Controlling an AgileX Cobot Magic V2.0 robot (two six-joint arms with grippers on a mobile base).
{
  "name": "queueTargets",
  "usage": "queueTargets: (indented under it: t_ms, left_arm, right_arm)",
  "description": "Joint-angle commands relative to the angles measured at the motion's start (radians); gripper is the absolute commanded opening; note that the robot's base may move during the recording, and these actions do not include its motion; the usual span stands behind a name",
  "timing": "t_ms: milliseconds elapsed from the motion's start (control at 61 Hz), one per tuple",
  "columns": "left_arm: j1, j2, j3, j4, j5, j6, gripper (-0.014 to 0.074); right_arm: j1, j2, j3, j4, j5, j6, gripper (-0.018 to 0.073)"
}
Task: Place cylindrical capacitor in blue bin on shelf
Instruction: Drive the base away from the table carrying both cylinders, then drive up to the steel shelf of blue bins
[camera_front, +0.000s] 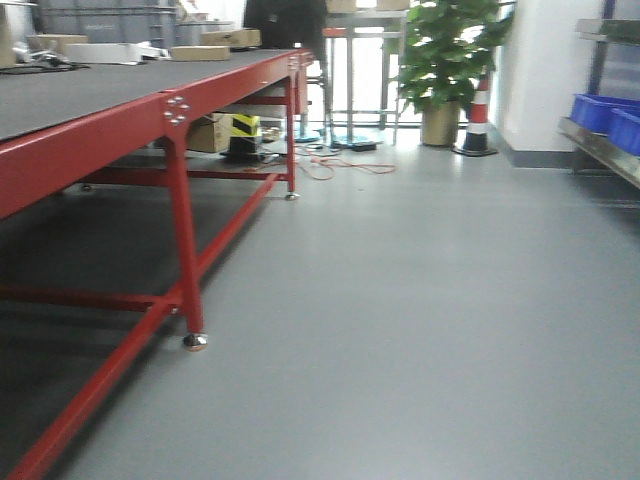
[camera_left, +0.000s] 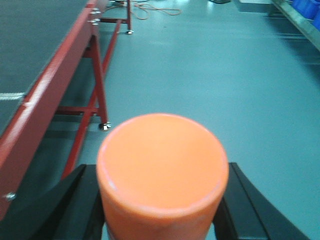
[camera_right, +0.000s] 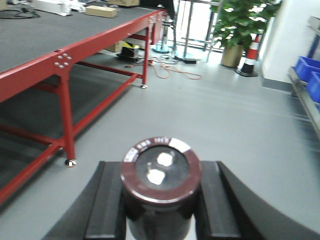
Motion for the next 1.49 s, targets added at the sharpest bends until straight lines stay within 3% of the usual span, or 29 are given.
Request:
queueTargets:
  t_ms: [0, 1476]
  left_arm:
    - [-0.007, -0.005, -0.007, -0.005, -0.023, -0.002, -0.0111]
    - [-0.007, -0.005, -0.007, -0.005, -0.027, -0.002, -0.0111]
  right_arm:
    - [0.003, -0.002, -0.008, -0.007, -0.032, -0.007, -0.0043]
    - [0.003, -0.002, -0.008, -0.007, -0.043, -0.007, -0.0043]
